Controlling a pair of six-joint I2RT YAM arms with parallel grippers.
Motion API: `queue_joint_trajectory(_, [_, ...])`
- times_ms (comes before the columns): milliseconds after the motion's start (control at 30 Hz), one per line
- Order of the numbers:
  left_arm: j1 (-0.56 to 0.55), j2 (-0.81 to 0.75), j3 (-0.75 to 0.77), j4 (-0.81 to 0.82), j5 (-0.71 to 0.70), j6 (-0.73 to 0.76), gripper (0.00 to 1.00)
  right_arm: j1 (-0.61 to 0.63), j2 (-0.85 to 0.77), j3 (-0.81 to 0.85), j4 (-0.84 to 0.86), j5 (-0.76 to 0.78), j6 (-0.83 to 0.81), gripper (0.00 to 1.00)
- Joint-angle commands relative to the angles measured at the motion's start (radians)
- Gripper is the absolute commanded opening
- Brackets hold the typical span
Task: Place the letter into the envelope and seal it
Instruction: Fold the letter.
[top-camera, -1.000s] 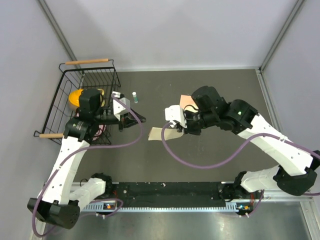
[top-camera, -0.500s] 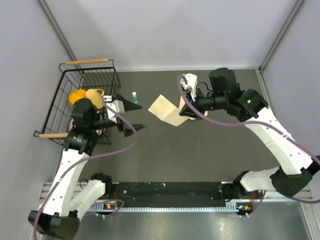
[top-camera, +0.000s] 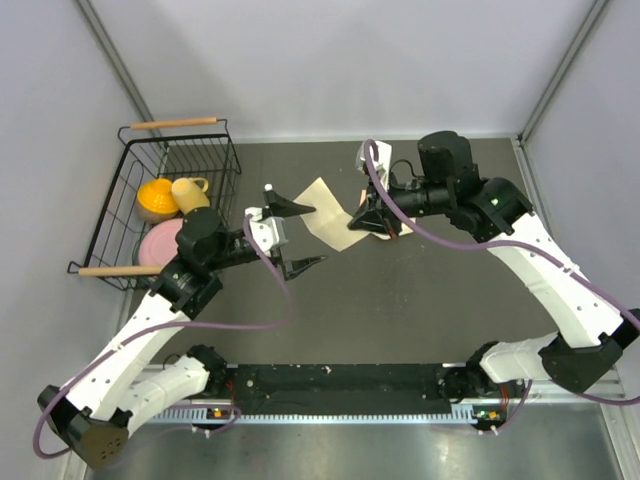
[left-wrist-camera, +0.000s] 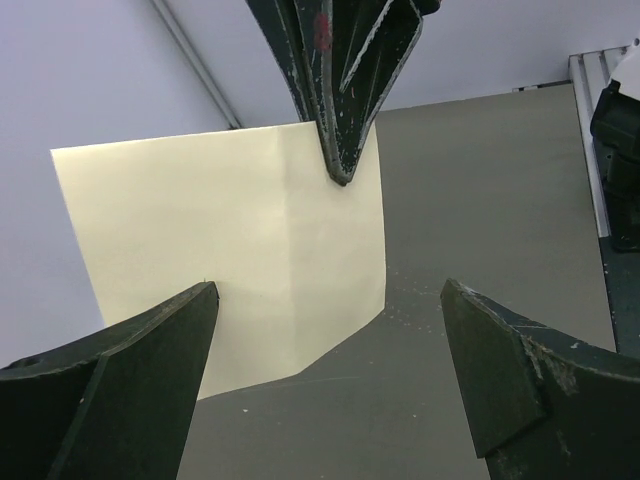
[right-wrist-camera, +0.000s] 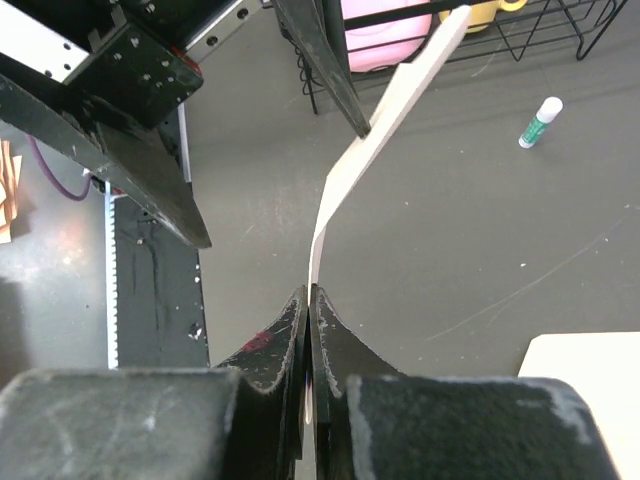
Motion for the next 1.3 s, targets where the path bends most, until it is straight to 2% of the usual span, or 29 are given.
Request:
queue_joint_trajectory(0, [-0.038,-0.001,-0.02,0.089,-0.069,0.023,0.98,0.023,-0.025,0.002,0.042,-0.036,-0.059,0.0])
queue_joint_trajectory(200, [-0.071,-0.004,-0.036,0.093,-0.112,0.041,0.92,0.069,-0.054,-0.027,0.029,-0.022,-0.145,0.0])
queue_joint_trajectory(300, [-0.072,-0.021,-0.046,0.11,-0.169,0.057,0.98,0.077,-0.056,-0.03,0.019,-0.011,-0.156,0.0])
queue_joint_trajectory(367, [-0.072,-0.029,-0.05,0.112,-0.186,0.081,0.99,0.075,-0.057,-0.032,0.008,-0.009,-0.159,0.0])
queue_joint_trajectory(600, [-0.077,-0.021,-0.047,0.07,-0.06,0.144,0.99,0.08,-0.059,-0.027,-0.004,-0.037,-0.184,0.0])
queue_joint_trajectory(733, [-0.081,0.004,-0.036,0.058,-0.042,0.15,0.97,0.104,-0.068,-0.03,-0.026,-0.04,-0.227,0.0])
queue_joint_trajectory(833, [-0.081,0.016,-0.021,0.035,-0.019,0.16,0.9,0.113,-0.076,-0.03,-0.044,-0.034,-0.263,0.0])
queue_joint_trajectory(967, [-0.081,0.028,-0.009,0.026,0.035,0.157,0.73,0.12,-0.083,-0.028,-0.046,-0.017,-0.293,0.0])
queue_joint_trajectory(1000, [-0.081,0.028,-0.007,0.026,0.037,0.155,0.65,0.12,-0.083,-0.027,-0.046,-0.017,-0.297,0.0])
queue_joint_trajectory(1100, [-0.084,0.034,-0.006,0.026,0.041,0.153,0.51,0.126,-0.085,-0.028,-0.052,-0.008,-0.314,0.0])
queue_joint_trajectory(1267, [-0.083,0.037,0.0,0.026,0.044,0.147,0.37,0.129,-0.085,-0.03,-0.055,0.001,-0.326,0.0])
